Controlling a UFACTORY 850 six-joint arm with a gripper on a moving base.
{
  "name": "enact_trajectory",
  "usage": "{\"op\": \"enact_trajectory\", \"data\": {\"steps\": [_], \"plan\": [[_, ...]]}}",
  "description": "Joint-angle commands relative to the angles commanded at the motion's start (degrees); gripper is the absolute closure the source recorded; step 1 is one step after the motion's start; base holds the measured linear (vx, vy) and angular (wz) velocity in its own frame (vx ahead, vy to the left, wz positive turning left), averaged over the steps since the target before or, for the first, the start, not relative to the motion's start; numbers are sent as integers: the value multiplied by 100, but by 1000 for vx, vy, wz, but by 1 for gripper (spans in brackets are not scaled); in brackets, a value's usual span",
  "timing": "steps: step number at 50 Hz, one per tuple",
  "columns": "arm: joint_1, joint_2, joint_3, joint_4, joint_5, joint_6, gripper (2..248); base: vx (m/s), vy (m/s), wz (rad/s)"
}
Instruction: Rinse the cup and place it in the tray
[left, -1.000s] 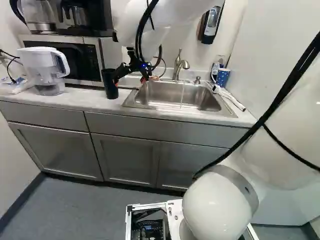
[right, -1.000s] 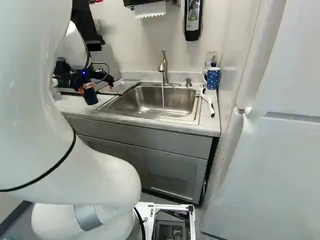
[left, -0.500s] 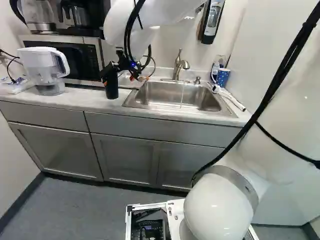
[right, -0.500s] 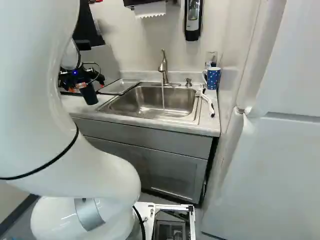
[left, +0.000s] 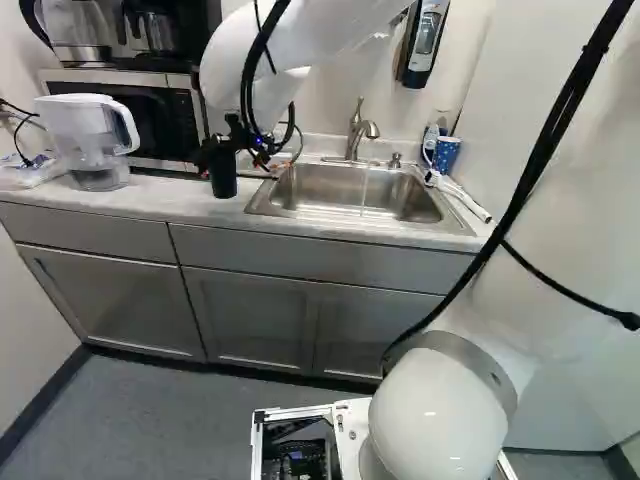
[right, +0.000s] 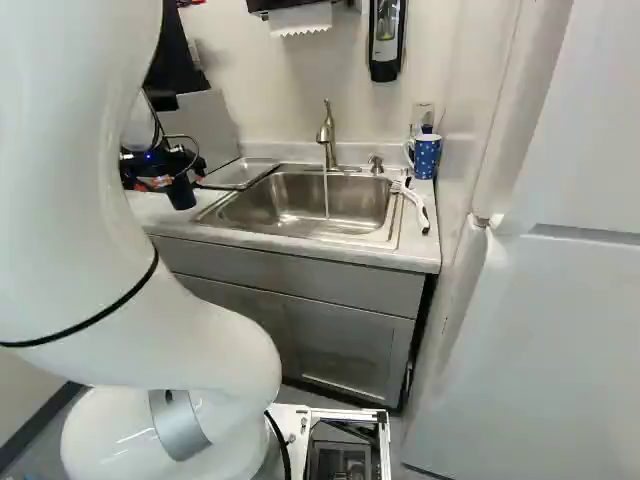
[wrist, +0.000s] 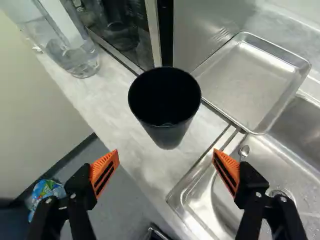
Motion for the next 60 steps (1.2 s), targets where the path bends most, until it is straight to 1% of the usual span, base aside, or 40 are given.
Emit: {"op": "enact_trajectory", "data": {"steps": [60], "plan": [[20,-646,160,0,1882,0,3,0,0,0]]}}
